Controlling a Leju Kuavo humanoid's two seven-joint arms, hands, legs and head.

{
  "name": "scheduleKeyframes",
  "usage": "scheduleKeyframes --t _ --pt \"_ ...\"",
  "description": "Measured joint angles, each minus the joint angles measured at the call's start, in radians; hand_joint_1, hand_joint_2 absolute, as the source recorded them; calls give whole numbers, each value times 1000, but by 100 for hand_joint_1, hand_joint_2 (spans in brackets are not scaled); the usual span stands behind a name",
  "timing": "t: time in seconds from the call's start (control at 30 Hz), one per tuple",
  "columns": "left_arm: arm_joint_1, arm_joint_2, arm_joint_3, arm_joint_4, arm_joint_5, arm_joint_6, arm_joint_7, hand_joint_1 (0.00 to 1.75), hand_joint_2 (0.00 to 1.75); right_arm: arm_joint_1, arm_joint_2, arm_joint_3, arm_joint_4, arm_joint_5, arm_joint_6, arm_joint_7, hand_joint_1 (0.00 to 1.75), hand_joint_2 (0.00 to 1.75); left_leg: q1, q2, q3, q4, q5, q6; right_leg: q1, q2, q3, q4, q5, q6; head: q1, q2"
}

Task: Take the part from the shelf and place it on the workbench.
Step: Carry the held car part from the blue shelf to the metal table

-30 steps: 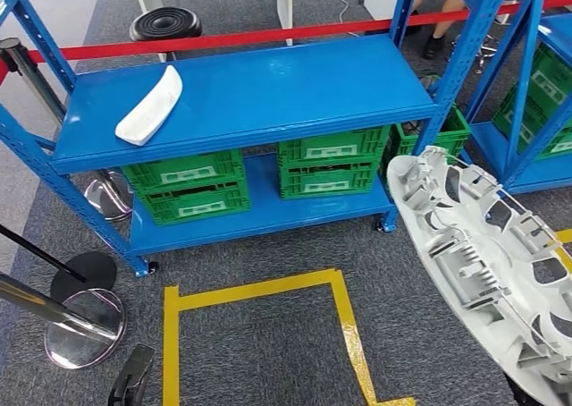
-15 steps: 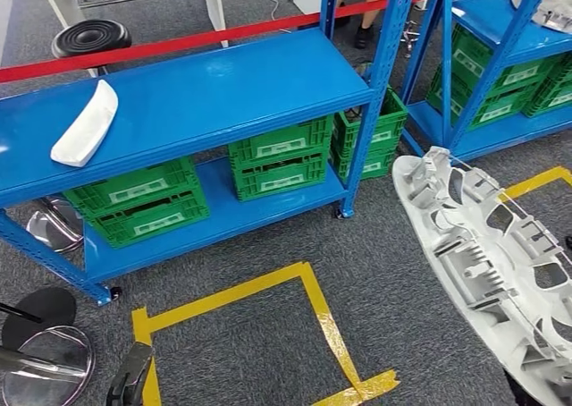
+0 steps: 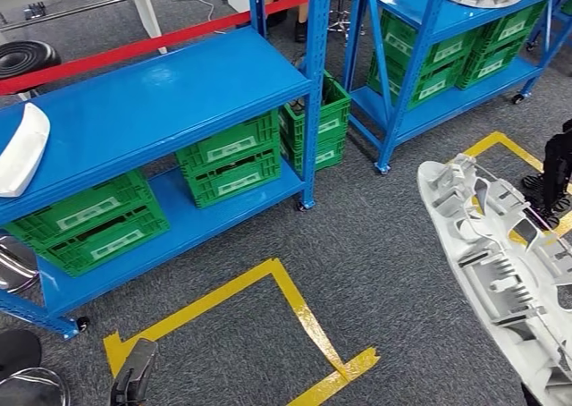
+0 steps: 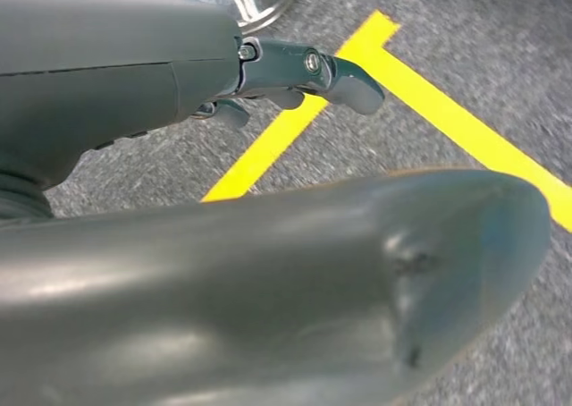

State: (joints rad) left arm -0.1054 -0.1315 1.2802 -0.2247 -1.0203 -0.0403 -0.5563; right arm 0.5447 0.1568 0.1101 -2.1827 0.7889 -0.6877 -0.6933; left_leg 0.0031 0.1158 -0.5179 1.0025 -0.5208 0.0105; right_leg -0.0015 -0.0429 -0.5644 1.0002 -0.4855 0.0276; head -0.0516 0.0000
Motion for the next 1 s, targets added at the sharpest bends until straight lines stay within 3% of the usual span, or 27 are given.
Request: scheduleKeyframes --t 0.07,0.13,0.17,0.2,0.23,0.27,0.33,0.4,0.43,0.5,0.57,0.63,0.7,0.73,0.8,0.87,0.9,0.93,1.0 --pt "-1 -2 -2 0 -4 1 0 0 0 12 10 -2 -7 3 0 0 175 175 5 -47 -18 51 -40 -8 -5 20 1 -7 7 -13 -4 0" --pt "4 -4 -3 0 -8 2 0 0 0 19 20 -3 -10 2 0 0 175 175 8 -97 -73 180 -108 -12 -7 44 0 -8 10 -20 -8 0" --pt "9 -4 -4 0 -10 2 1 0 0 22 24 -4 -10 2 0 0 175 175 8 -105 -102 245 -133 -13 -7 58 -1 -7 10 -22 -9 0" --pt "12 -3 -4 0 -13 4 1 0 0 26 27 -5 -10 1 0 0 175 175 7 -108 -120 283 -139 -13 -6 73 -2 -6 11 -22 -9 0" --pt "14 -3 -5 0 -16 6 2 0 0 30 30 -6 -10 0 0 0 175 175 7 -110 -121 282 -124 -12 -6 89 -2 -4 11 -22 -9 0" --pt "15 -3 -7 0 -17 8 3 0 0 33 33 -7 -10 0 0 0 175 175 8 -113 -105 242 -90 -11 -6 104 -2 -1 10 -22 -9 0" --pt "15 -3 -13 0 -19 10 3 0 0 37 38 -8 -11 0 0 0 175 175 12 -150 -49 109 -20 -8 -6 132 -4 8 8 -17 -9 0" --pt "15 -3 -18 1 -20 12 4 0 0 38 41 -9 -15 0 0 0 175 175 15 -186 -18 32 1 -5 -7 158 -15 18 8 -6 -8 0" --pt "15 -3 -20 1 -21 12 5 0 0 40 42 -9 -18 -1 0 0 175 175 13 -190 -17 26 -3 -2 -8 169 -21 20 10 1 -8 0" --pt "14 -6 -21 1 -23 13 6 0 0 46 43 -9 -23 0 0 0 175 175 12 -168 -17 22 2 10 -12 182 -34 22 14 14 -8 0" --pt "12 -8 -22 1 -26 13 6 0 0 50 44 -8 -28 3 0 0 175 175 15 -142 -16 13 8 24 -9 137 -61 64 -14 23 -1 0" --pt "16 -6 -23 1 -28 12 6 0 0 46 44 -6 -29 9 0 -1 175 175 12 -114 -17 10 10 32 -9 71 -115 181 -78 30 5 0" --pt "19 -6 -23 1 -30 10 6 0 0 44 44 -4 -29 13 0 -1 175 175 10 -84 -18 11 9 33 -12 49 -161 287 -120 36 5 0" --pt "19 -6 -24 1 -31 9 5 0 0 44 44 -4 -29 14 0 0 175 175 9 -70 -17 11 8 33 -12 45 -160 294 -114 37 5 0" --pt "16 -7 -26 2 -31 8 5 0 0 44 44 -4 -30 14 0 0 175 175 9 -46 -14 11 6 29 -11 27 -100 194 -58 34 5 0" --pt "14 -8 -28 2 -31 8 5 0 0 42 44 -4 -31 15 0 0 175 175 5 -27 -9 11 1 22 -3 -23 -23 61 -17 23 4 0" --pt "14 -8 -28 2 -31 8 5 0 0 40 44 -3 -32 15 0 0 175 175 3 -19 -8 12 0 17 1 -39 -3 25 -10 17 4 0" --pt "14 -8 -28 2 -31 8 5 0 0 39 44 -3 -32 15 0 0 175 175 0 -9 -6 12 -1 13 5 -45 3 13 -12 10 3 0" --pt "13 -9 -29 2 -31 8 5 0 0 38 44 -4 -33 16 0 0 175 175 1 5 -3 12 -4 3 5 -19 0 8 -6 -2 3 0"
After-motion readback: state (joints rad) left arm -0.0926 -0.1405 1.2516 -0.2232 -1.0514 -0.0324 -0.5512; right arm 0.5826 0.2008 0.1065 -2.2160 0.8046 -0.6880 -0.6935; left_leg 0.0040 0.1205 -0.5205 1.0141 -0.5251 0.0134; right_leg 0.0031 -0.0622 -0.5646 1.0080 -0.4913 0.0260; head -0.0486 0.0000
